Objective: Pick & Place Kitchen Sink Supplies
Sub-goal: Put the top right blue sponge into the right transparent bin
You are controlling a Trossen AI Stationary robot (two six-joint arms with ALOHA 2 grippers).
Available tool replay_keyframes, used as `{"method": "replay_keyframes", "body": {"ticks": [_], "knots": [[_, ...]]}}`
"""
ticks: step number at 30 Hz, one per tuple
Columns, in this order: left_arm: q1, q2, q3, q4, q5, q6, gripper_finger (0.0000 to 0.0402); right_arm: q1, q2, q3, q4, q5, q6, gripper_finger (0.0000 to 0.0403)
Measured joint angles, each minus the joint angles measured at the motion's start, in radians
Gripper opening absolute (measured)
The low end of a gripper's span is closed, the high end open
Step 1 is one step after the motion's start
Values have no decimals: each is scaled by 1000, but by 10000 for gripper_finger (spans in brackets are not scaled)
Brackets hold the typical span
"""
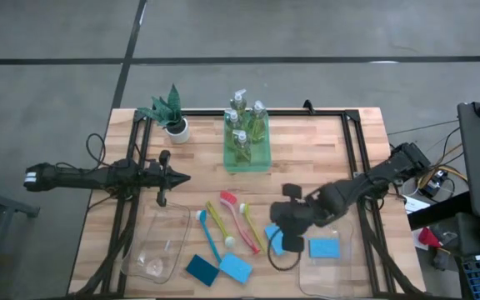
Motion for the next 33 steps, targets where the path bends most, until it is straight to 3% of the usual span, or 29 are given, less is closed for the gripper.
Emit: {"method": "replay_keyframes", "body": {"ticks": [6, 17, 23, 33], "knots": [[0, 0, 0, 0, 0, 0, 0, -82, 42, -25, 92, -128, -79, 86], [0, 0, 0, 0, 0, 0, 0, -139, 238, -26, 107, -178, -244, 196], [1, 0, 0, 0, 0, 0, 0, -137, 341, -27, 90, -289, -300, 204], [1, 0, 0, 0, 0, 0, 0, -138, 449, -24, 76, -298, -373, 186]]}}
